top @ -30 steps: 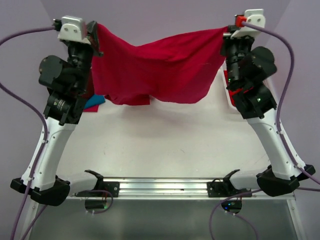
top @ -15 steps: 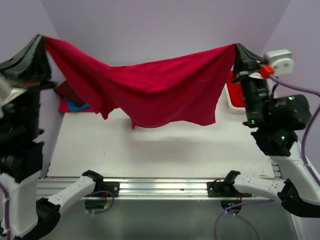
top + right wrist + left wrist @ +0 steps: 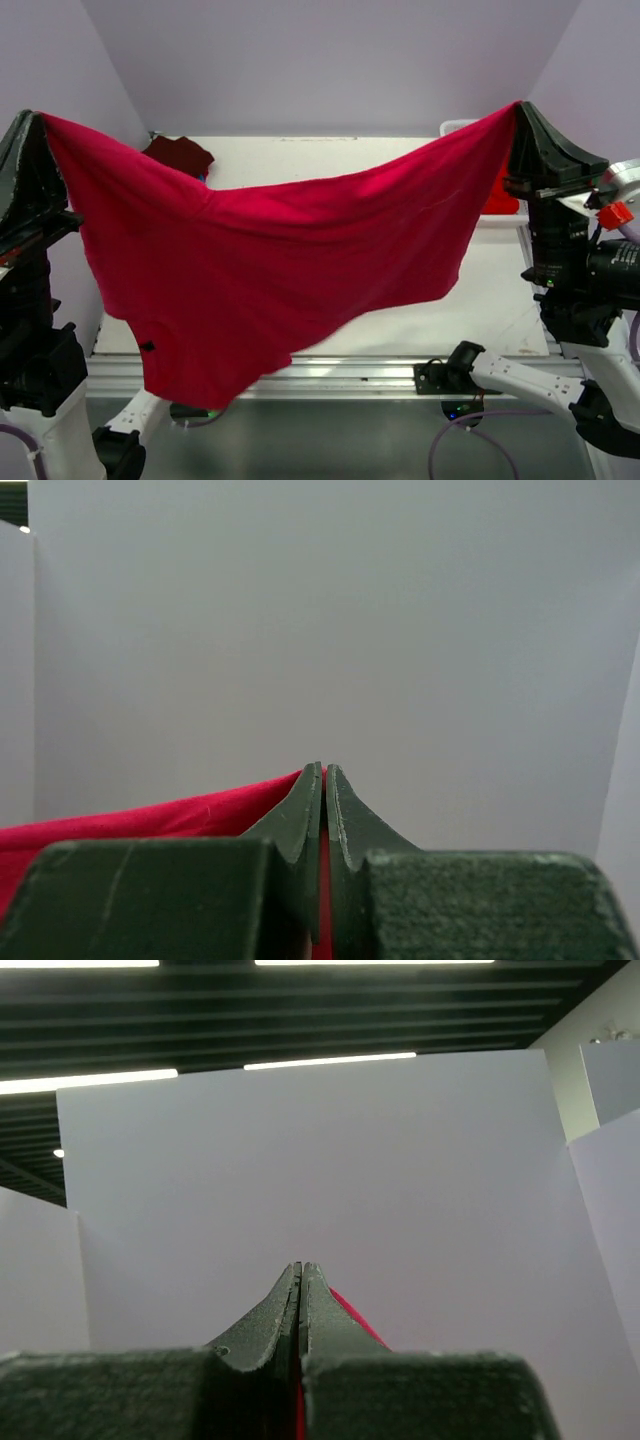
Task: Fold and stack the t-shirts
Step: Flatten the tshirt out
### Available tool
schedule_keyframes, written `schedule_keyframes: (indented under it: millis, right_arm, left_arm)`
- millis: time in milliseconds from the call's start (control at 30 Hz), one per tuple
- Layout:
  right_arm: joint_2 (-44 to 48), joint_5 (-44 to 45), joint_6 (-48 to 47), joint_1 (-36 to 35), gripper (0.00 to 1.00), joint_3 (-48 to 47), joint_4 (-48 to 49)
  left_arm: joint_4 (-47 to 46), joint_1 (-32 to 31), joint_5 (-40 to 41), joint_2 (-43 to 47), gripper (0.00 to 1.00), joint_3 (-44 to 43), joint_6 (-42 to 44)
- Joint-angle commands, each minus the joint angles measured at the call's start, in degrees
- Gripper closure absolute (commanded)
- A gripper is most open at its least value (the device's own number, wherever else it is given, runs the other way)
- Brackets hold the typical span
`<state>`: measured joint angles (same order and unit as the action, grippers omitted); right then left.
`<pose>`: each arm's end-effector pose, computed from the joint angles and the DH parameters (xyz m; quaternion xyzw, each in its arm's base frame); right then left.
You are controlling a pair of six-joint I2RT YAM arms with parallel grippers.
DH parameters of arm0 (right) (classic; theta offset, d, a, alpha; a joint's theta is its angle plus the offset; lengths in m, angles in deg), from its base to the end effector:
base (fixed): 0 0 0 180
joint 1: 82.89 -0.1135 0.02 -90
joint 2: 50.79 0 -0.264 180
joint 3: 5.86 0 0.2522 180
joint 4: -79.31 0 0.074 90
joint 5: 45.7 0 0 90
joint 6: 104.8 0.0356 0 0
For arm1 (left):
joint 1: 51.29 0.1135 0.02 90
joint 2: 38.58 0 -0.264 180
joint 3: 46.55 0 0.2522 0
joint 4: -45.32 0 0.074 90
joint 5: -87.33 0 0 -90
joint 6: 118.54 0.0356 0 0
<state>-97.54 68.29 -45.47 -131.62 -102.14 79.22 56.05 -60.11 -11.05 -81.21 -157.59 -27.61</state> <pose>0.0584 0.0446 0.5786 -0.0666 0.3854 0.0729 0.9175 -0.0236 -0.0016 0.6191 0.0935 0.2706 -0.0862 0.9543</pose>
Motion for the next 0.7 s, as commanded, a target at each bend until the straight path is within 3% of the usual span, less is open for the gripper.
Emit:
schedule_keyframes:
  millis: [0, 267, 500, 667]
  right_arm:
    - [1.13, -0.88, 0.62, -0.14, 1.00, 1.49, 2.33]
    - [0.34, 15.45, 2.36, -0.14, 1.00, 7.97, -0.92]
    - [-3.35, 28.64, 6.85, -0.14, 1.00, 16.16, -3.39]
    - [-13.36, 35.68, 5.45, 0.65, 1.00, 18.54, 2.32]
  left_arm:
    - [-1.63, 3.27, -4.44, 0.00, 1.00, 0.68, -5.93]
    - [-0.49, 8.73, -4.54, 3.34, 1.00, 10.07, -10.07]
    - [0.31, 10.40, -0.94, 7.30, 1.00, 30.70, -10.60]
    - [-4.78, 10.40, 2.13, 3.35, 1.00, 41.19, -11.39]
